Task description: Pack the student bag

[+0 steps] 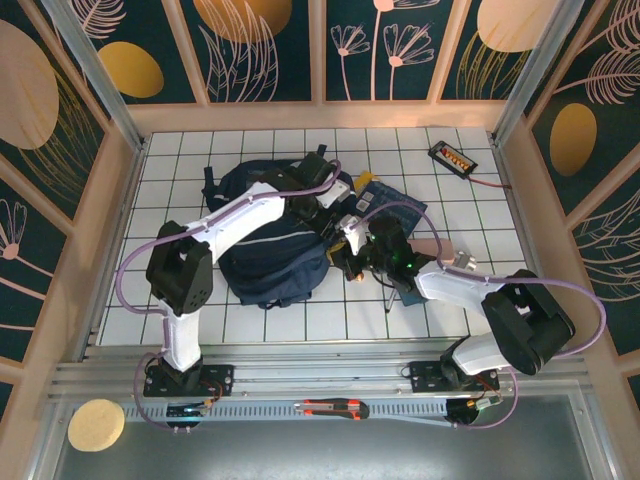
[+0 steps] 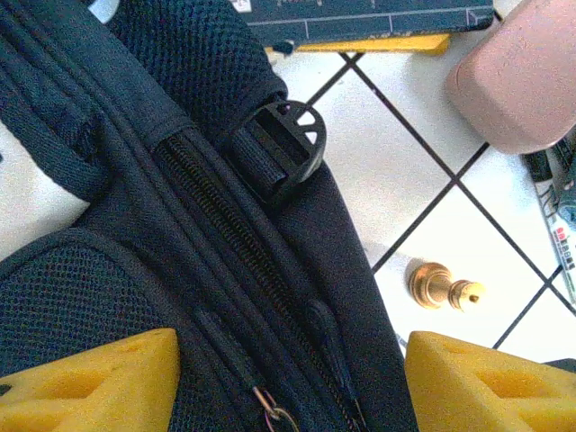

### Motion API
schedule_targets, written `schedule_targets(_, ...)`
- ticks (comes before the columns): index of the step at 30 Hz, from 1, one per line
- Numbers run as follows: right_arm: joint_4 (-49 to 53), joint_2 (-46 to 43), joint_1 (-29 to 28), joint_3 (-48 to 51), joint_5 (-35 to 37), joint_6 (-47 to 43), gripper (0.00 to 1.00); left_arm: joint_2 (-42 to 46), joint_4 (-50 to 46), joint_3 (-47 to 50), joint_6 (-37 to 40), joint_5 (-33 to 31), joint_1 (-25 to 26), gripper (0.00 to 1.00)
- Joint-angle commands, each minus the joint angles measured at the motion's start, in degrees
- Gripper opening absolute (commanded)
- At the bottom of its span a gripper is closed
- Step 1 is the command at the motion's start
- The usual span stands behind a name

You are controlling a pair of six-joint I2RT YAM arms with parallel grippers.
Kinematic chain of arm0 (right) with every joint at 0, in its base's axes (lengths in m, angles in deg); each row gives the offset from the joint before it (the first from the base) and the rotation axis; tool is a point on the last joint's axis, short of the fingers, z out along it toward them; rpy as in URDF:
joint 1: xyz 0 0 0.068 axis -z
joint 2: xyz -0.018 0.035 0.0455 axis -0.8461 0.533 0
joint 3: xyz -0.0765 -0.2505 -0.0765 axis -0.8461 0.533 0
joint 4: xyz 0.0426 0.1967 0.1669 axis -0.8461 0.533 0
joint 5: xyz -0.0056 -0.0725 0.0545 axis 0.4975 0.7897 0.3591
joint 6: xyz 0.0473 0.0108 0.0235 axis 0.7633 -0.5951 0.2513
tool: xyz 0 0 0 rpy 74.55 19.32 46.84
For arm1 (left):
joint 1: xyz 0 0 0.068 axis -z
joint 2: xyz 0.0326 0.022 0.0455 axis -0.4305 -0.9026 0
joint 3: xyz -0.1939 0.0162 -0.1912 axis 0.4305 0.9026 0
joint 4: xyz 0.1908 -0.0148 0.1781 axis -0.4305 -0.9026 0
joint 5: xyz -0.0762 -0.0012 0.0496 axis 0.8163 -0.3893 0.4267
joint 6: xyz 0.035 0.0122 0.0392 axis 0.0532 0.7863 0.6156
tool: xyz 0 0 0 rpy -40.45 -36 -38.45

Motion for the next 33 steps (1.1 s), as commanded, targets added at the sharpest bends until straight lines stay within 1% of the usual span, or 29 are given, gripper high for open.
schedule_targets(1, -4.6, -1.1, -0.1, -0.6, -2.2, -2.0, 0.00, -2.9, -5.2, -1.2, 1.3, 2.4, 2.4, 0.63)
schedule_targets(5, -4.1, -1.8, -0.1, 0.2, -2.6, -2.3, 0.00, -4.2, -5.7, -2.4, 0.6, 0.8, 3.3, 0.61)
schedule_targets(6, -3.7, -2.1, -0.1, 0.2, -2.7, -2.5, 0.00, -4.4, -5.6, -2.7, -0.1, -0.2, 3.4, 0.56)
schedule_targets(7, -3.5, -2.4, -0.1, 0.2, -2.7, -2.5, 0.00, -4.7, -5.5, -3.1, -1.1, -2.1, 3.3, 0.49)
schedule_targets(8, -3.3, -2.8, -0.1, 0.2, -2.6, -2.8, 0.00, -4.8, -5.3, -3.5, -1.9, -4.3, 3.4, 0.39)
schedule_targets(9, -3.1, -3.0, -0.1, 0.2, -2.5, -2.9, 0.00, -5.1, -5.1, -3.8, -2.1, -5.3, 3.4, 0.31)
schedule_targets(11, -2.5, -3.1, -0.1, -0.1, -1.9, -3.2, 0.00, -5.7, -5.2, -5.2, -2.8, -6.8, 3.4, 0.23)
schedule_targets(13, -1.8, -3.3, -0.1, -0.5, -1.4, -3.4, 0.00, -6.0, -5.5, -6.3, -3.1, -7.4, 3.4, 0.12)
schedule_targets(14, -1.3, -3.5, -0.2, -0.7, -1.0, -3.6, 0.00, -5.9, -5.6, -6.9, -3.7, -9.1, 3.4, 0.06)
schedule_targets(15, -0.9, -3.7, -0.1, -0.8, -0.5, -3.7, 0.00, -5.6, -5.4, -7.2, -4.2, -10.7, 3.3, 0.01)
schedule_targets(18, 1.3, -4.1, -0.1, -1.5, 0.7, -3.9, 0.00, -5.3, -4.7, -8.7, -8.0, -12.9, 1.6, 0.00)
schedule_targets(23, 4.1, -5.7, -1.1, -1.5, 1.0, -2.3, 0.00, -6.1, -3.8, -12.5, -13.5, -13.4, -1.3, 0.00)
schedule_targets(28, 8.4, -6.6, -3.8, -3.2, 1.2, -0.5, 0.00, -10.7, -6.3, -21.0, -16.1, -14.4, -1.9, 0.00)
schedule_targets(33, 12.1, -4.9, -7.3, -7.0, 3.3, 2.6, 0.00, -16.9, -9.7, -30.5, -18.7, -13.1, -1.9, 0.00)
